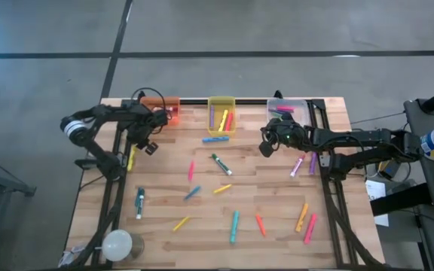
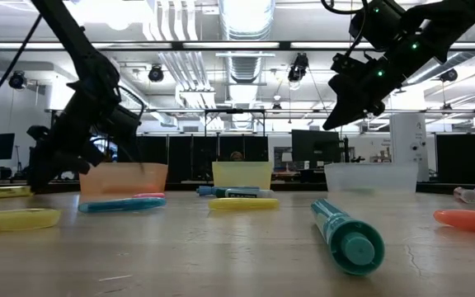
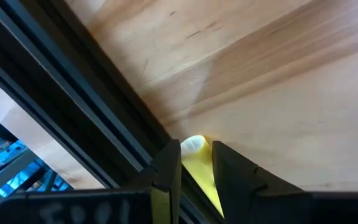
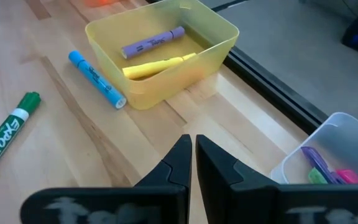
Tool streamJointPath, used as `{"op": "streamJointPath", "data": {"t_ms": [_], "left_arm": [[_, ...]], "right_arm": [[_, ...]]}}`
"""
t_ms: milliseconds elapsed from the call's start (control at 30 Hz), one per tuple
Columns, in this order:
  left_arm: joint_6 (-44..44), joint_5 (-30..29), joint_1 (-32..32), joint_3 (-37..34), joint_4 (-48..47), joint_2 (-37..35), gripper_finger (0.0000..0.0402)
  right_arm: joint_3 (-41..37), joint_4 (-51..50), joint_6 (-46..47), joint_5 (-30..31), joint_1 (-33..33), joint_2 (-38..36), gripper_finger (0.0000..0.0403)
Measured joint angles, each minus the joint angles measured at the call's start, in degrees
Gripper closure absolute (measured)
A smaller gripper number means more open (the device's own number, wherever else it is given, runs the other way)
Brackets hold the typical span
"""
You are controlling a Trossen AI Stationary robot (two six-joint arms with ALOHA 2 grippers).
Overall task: Pick & Place Markers
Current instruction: Adjust the orange bin
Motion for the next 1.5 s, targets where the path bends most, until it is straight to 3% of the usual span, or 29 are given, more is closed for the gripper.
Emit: {"op": "streamJointPath", "data": {"t_ms": [300,433,633,933,1233,1500], "left_arm": [[0.7,0.8,-0.3,0.2,0.1,4.1,0.0323],[5.0,0.4,-1.6,0.2,0.0,4.6,0.0323],[6.8,1.7,-3.4,1.4,-7.8,2.2,0.0323],[0.1,0.4,-4.7,3.2,-13.1,-3.5,0.0323],[-5.1,11.8,-9.0,1.4,-19.9,-6.0,0.0323],[-9.0,14.3,-15.7,0.3,-14.9,-5.0,0.0323]], "right_arm": [[0.0,0.0,0.0,0.1,0.0,0.0,0.0385],[0.0,0.1,-0.2,0.1,0.0,0.0,0.0385],[0.0,0.3,-0.4,0.1,0.0,0.0,0.0385],[0.0,0.5,-0.5,0.2,0.0,0.0,0.0385],[0.0,0.6,-0.9,0.2,0.0,0.0,0.0385],[0.0,0.6,-1.0,0.2,0.0,0.0,0.0385]]}}
